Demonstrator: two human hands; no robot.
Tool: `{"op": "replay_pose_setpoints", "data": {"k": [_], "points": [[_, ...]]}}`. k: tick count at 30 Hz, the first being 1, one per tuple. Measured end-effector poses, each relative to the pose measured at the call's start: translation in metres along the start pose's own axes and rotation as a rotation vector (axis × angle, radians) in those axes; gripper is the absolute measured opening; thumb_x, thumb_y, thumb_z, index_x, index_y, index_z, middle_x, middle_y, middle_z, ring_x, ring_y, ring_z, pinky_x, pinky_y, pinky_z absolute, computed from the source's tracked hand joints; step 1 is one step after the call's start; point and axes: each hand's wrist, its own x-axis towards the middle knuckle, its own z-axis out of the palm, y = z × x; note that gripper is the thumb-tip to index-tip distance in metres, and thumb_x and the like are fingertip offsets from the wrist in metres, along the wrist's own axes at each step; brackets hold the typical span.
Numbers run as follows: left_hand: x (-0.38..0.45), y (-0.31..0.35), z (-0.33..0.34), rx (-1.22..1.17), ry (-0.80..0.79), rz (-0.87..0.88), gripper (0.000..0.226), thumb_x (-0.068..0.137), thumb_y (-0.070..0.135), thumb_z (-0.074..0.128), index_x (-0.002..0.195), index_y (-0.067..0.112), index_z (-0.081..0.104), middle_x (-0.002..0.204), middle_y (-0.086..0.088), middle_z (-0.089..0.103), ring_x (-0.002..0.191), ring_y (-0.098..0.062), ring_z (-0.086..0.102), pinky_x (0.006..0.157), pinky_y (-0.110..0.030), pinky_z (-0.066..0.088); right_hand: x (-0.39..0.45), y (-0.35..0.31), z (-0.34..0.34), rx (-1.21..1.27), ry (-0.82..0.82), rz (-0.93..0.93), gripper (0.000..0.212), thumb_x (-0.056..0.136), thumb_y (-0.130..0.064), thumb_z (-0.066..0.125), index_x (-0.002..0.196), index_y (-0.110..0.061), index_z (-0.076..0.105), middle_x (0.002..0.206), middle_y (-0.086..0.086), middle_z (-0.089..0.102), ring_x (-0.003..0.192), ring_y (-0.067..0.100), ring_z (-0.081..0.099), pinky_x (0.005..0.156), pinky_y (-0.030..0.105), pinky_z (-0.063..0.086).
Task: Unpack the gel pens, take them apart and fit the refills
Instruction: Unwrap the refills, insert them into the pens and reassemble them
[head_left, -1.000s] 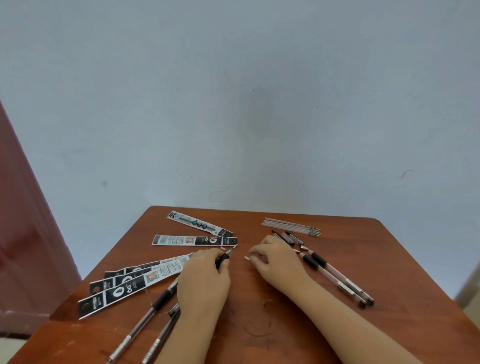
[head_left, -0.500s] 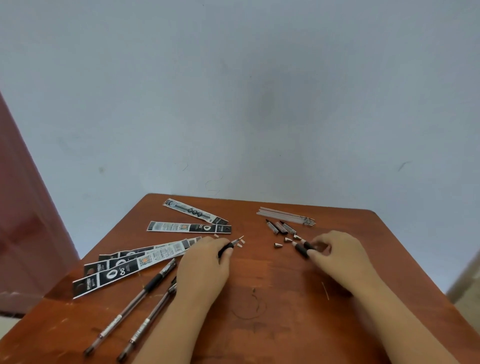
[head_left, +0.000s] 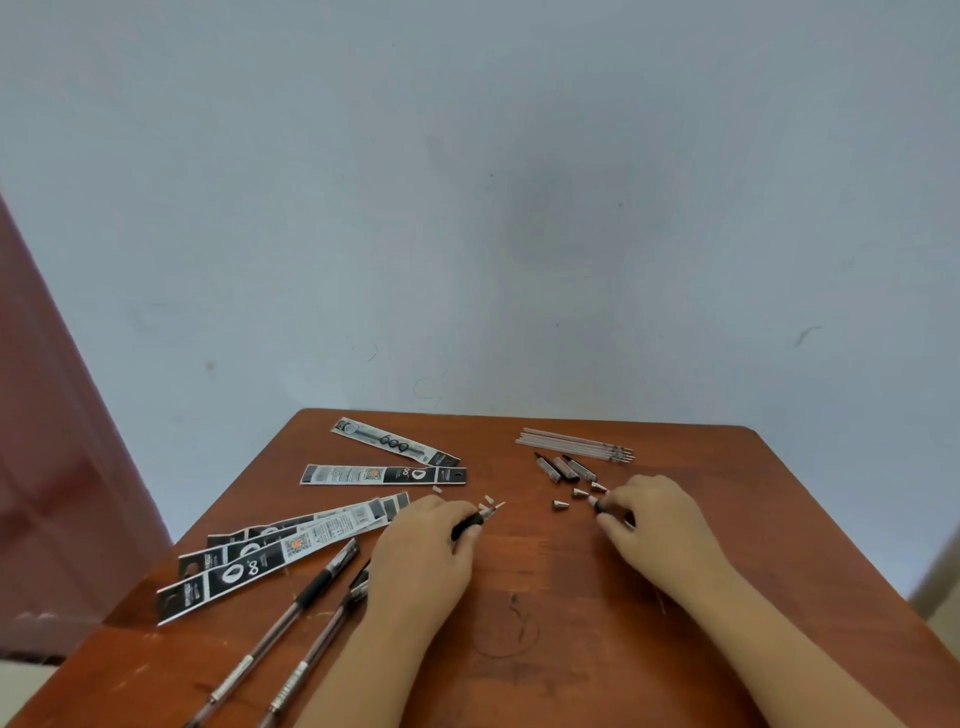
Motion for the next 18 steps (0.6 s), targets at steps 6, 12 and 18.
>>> {"op": "replay_pose_setpoints", "data": {"k": [6,12,18], "points": [[0.000,0.000,0.001,-0.008,-0.022,0.044,0.029,0.092,0.029,0.046,0.119,0.028,0.055,0.109,0.008,0.057,0.102,-0.006,0.049,0.081,-0.014,0.033,0.021,-0.022,0.014,-0.144,-0.064,-0.102,0.034,0.093,-0.034,0.036,0.122,-0.022,0.051,0.120,0.003,0.051,0.113,0.020,0.042,0.091,0.030,0.036],[-0.001,0.000,0.001,-0.017,-0.047,0.070,0.030,0.091,0.030,0.046,0.120,0.028,0.054,0.111,0.007,0.056,0.104,-0.008,0.047,0.084,-0.016,0.033,0.022,-0.029,0.017,-0.077,-0.062,-0.169,0.032,0.092,-0.032,0.041,0.118,-0.021,0.056,0.117,0.002,0.052,0.109,0.018,0.044,0.089,0.026,0.036],[-0.001,0.003,0.004,-0.046,-0.098,0.152,0.025,0.089,0.027,0.051,0.112,0.027,0.061,0.107,0.005,0.059,0.103,-0.011,0.049,0.082,-0.018,0.034,-0.001,-0.028,-0.001,0.312,-0.007,-0.223,0.018,0.082,-0.023,0.061,0.096,-0.014,0.068,0.088,-0.005,0.066,0.066,-0.005,0.048,0.063,0.005,0.033]]}}
